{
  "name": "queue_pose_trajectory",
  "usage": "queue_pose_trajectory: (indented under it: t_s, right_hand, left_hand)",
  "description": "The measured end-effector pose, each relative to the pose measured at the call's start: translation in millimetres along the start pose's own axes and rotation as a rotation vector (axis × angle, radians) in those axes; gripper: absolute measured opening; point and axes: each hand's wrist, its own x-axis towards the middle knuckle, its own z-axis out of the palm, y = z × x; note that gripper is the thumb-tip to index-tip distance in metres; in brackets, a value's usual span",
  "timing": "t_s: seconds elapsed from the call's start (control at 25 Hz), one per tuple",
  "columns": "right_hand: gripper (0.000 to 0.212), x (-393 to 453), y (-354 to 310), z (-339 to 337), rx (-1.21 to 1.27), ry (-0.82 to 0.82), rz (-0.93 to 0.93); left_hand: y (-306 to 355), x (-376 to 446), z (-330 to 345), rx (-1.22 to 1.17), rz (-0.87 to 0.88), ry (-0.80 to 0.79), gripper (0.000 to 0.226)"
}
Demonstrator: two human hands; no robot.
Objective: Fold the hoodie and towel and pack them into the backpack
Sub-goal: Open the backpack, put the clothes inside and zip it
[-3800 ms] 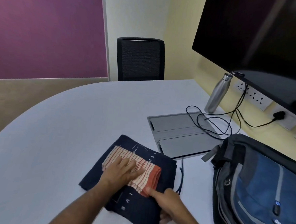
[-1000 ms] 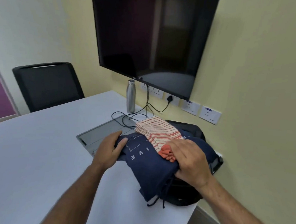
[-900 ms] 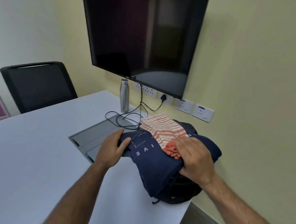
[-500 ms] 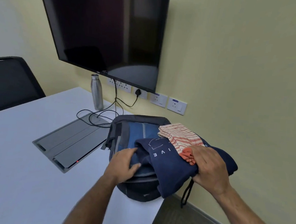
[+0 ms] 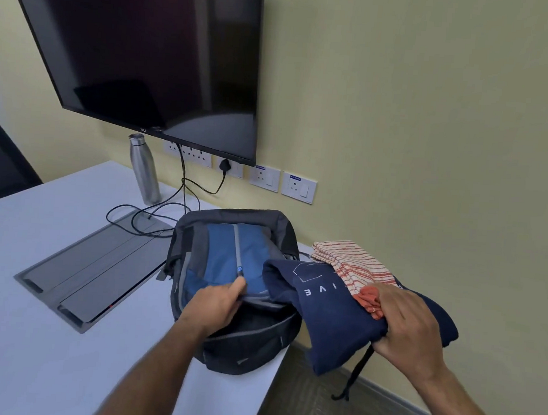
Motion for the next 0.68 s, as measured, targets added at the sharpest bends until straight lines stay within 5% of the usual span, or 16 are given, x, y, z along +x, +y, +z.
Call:
queue_pose_trajectory:
  t_s: [0.16,0.44,0.68]
  right_hand:
    - [0.050,-8,7,-1,-0.033,0.020,0.082]
    - [0.049,-12,-9,5,-0.028,0.085,0.145]
    - [0.050,-13,-58,28,0.048,-0.049,-0.036]
  left_hand:
    - [-5,32,-39,0.120,0.093,0.073,0.016]
    - [3,88,-123,0.156,-0.112,0.174,0.037]
    - [-1,110,-143,0.118,-0.183,0.138,0.039]
